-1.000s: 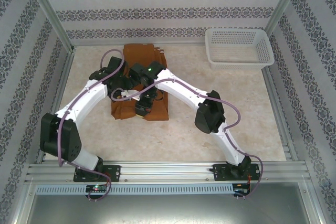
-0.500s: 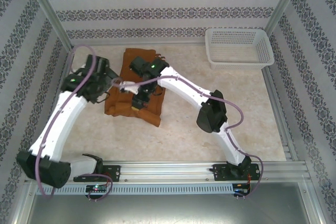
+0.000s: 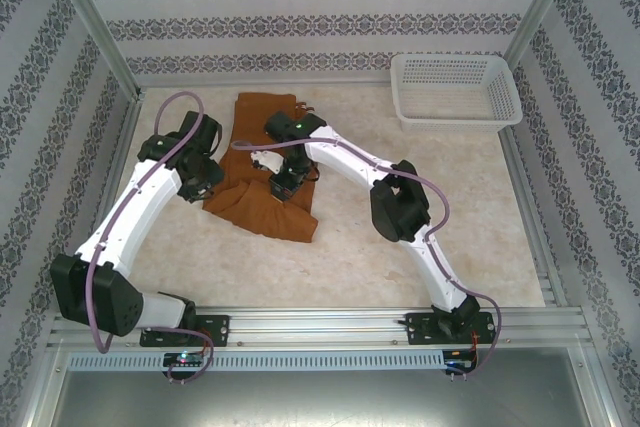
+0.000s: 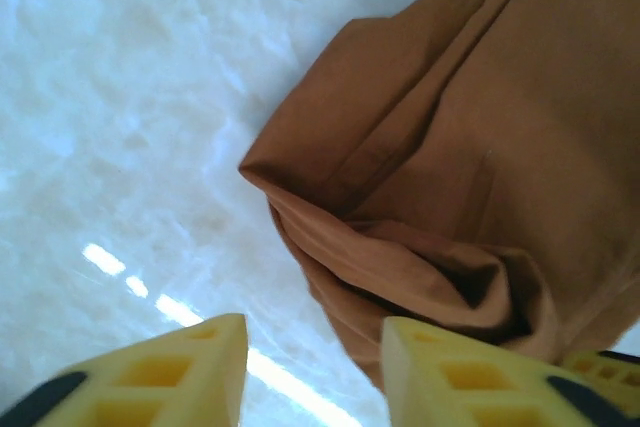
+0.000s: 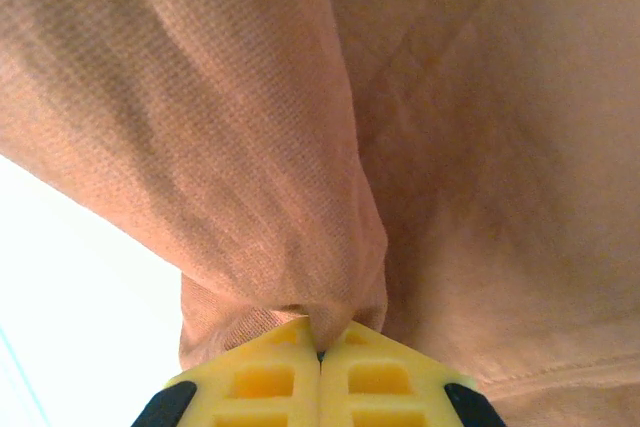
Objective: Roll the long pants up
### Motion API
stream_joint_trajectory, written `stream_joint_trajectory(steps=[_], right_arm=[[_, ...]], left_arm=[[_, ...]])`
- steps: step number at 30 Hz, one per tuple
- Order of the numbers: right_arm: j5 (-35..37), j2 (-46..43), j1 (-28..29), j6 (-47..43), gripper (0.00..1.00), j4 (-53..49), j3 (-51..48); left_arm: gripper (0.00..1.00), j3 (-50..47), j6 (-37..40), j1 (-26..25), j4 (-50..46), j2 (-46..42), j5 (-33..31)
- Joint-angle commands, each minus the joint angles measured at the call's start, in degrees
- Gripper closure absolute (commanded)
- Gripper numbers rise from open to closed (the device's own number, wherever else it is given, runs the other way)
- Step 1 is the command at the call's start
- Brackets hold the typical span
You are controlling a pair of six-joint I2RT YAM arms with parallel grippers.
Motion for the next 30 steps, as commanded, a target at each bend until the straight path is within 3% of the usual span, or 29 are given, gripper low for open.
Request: stream_joint_trajectory(steps=[1, 16, 23, 30], right_arm=[[0.1, -2.1, 0.1, 1.3, 1.00, -0.8, 0.0], [-2.9, -0.5, 5.4, 5.2, 1.00, -5.2, 12.9], [-6.3, 6.7, 4.4, 6.5, 1.00, -5.8, 21.4], [-12.3, 13.1, 1.8, 8.4, 1.00, -2.8, 23.9]], left_arm=[[0.68, -0.7, -0.2, 0.2, 2.4, -2.5, 2.7], [0.64, 1.6, -0.8, 0.2, 3.3, -0.8, 2.6], [0.67, 0.9, -3.7, 0.2, 4.2, -3.9, 0.3], [0.72, -0.3, -5.2, 0.2, 5.1, -6.7, -0.4]])
